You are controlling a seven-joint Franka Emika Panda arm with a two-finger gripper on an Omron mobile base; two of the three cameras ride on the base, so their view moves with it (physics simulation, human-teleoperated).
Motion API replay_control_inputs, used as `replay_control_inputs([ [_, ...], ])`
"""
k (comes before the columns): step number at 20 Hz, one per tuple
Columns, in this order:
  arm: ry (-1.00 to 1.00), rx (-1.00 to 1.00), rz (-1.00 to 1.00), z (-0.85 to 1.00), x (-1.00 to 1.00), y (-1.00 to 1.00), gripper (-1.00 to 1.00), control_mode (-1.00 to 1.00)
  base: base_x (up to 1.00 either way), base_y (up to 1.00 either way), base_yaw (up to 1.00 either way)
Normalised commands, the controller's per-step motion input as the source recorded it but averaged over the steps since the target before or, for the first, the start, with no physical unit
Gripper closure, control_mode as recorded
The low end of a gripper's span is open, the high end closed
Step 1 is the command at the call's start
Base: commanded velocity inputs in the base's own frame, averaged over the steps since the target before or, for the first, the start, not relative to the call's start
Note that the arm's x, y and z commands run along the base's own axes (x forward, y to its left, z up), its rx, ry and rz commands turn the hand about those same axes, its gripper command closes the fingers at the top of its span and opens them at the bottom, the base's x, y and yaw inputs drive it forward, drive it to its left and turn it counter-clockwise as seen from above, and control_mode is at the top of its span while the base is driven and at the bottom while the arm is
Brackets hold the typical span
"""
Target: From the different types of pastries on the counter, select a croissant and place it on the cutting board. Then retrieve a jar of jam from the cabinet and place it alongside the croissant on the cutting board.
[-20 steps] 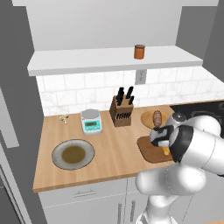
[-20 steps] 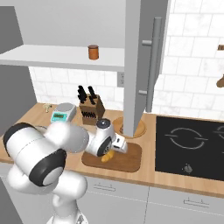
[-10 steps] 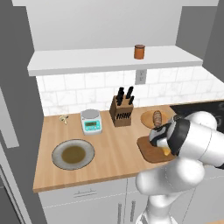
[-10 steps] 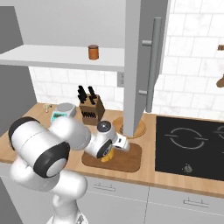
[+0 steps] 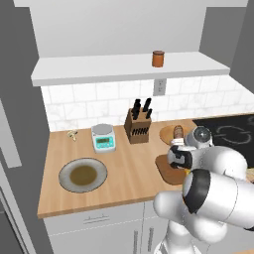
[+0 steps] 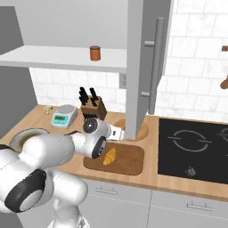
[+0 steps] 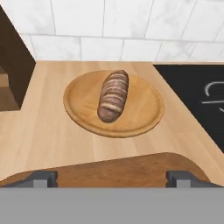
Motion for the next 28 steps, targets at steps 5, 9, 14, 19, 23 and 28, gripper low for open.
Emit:
replay_control_inputs([
  [5,0.00,0.05,0.08,1.00,0.00,0.07,-1.00,-1.00,0.00,0.00,0.00],
  [9,0.00,0.12,0.18,1.00,0.00,0.00,-1.00,-1.00,0.00,0.00,0.00],
  [14,0.00,0.01,0.16,0.99,-0.02,0.03,-1.00,-1.00,0.00,0.00,0.00],
  [19,-0.10,-0.09,0.09,0.73,-0.19,0.20,-1.00,-1.00,0.00,0.00,0.00],
  [23,-0.17,-0.22,0.03,0.50,-0.43,0.38,-1.00,-1.00,0.00,0.00,0.00],
  [28,-0.18,-0.18,0.02,0.34,-0.71,0.19,-1.00,-1.00,0.00,0.00,0.00],
])
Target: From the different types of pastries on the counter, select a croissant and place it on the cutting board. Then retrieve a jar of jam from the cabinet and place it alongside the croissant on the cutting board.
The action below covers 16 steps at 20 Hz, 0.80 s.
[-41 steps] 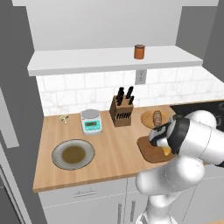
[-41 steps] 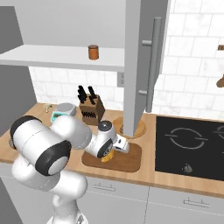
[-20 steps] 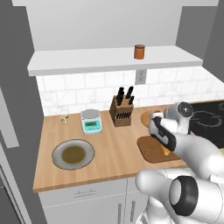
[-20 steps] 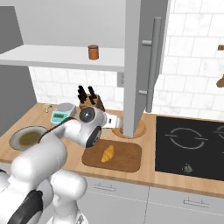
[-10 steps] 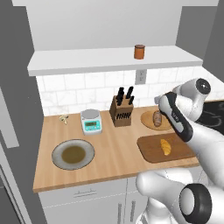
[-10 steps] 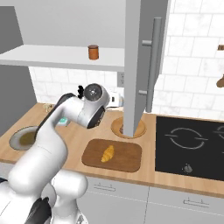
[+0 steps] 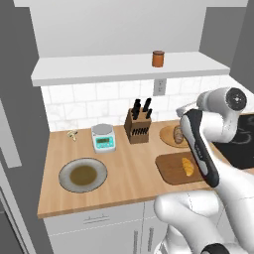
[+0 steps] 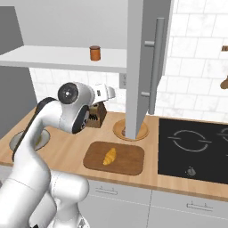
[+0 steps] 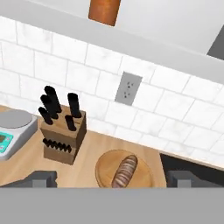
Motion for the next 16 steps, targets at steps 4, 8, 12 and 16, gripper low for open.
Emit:
replay_control_inputs([
  [4,-0.10,-0.05,0.03,0.91,-0.50,0.23,-1.00,-1.00,0.00,0.00,0.00],
  [8,0.05,0.08,0.04,0.78,-0.34,0.21,-1.00,-1.00,0.00,0.00,0.00],
  [12,0.17,0.10,0.00,0.59,-0.18,0.24,-1.00,-1.00,0.00,0.00,0.00],
  [16,0.19,0.18,-0.01,0.43,-0.08,0.17,-1.00,-1.00,0.00,0.00,0.00],
])
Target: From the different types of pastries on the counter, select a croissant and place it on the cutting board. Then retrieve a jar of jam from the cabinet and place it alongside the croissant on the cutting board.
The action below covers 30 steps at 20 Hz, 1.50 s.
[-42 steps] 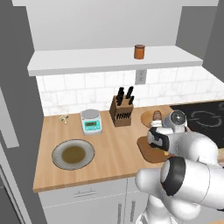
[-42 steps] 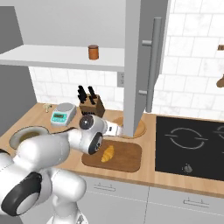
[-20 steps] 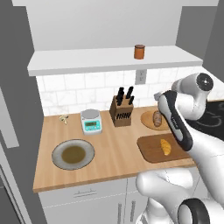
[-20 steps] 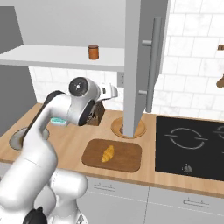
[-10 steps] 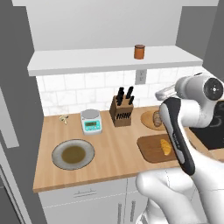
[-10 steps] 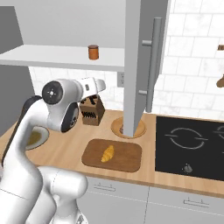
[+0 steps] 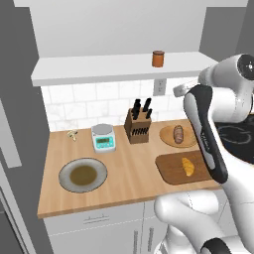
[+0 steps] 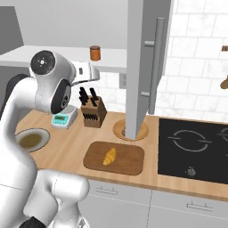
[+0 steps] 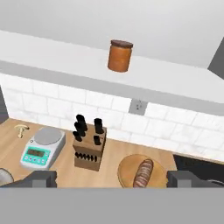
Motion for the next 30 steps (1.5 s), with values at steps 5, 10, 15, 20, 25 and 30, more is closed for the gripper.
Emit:
replay_control_inputs([
  [5,-0.16,0.30,0.00,0.04,0.00,0.00,-1.00,-1.00,0.00,0.00,0.00],
  [10,-0.27,0.05,-0.03,0.00,0.00,0.24,-1.00,-1.00,0.00,0.00,0.00],
  [15,-0.02,-0.06,-0.02,0.06,0.16,0.42,-1.00,-1.00,0.00,0.00,0.00],
  [20,0.03,-0.05,-0.05,0.47,0.30,0.09,-1.00,-1.00,0.00,0.00,0.00],
  [25,0.06,0.00,-0.05,0.54,0.22,0.00,-1.00,-1.00,0.00,0.00,0.00],
  [30,0.02,0.00,-0.02,0.12,0.03,-0.01,-1.00,-1.00,0.00,0.00,0.00],
])
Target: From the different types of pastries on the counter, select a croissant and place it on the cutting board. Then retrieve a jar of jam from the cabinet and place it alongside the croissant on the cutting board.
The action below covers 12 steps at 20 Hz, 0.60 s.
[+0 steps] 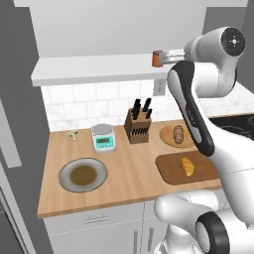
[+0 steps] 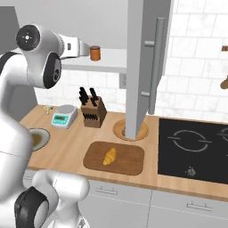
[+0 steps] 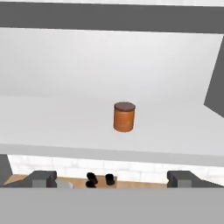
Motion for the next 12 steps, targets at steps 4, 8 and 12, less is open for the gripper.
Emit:
replay_control_inputs([
  [4,-0.03,0.00,0.00,-0.25,0.00,-0.14,-1.00,-1.00,0.00,0.00,0.00],
  [8,-0.04,0.00,0.00,-0.36,0.00,-0.15,-1.00,-1.00,0.00,0.00,0.00],
  [12,-0.01,0.00,0.00,-0.06,0.08,-0.01,-1.00,-1.00,0.00,0.00,0.00],
])
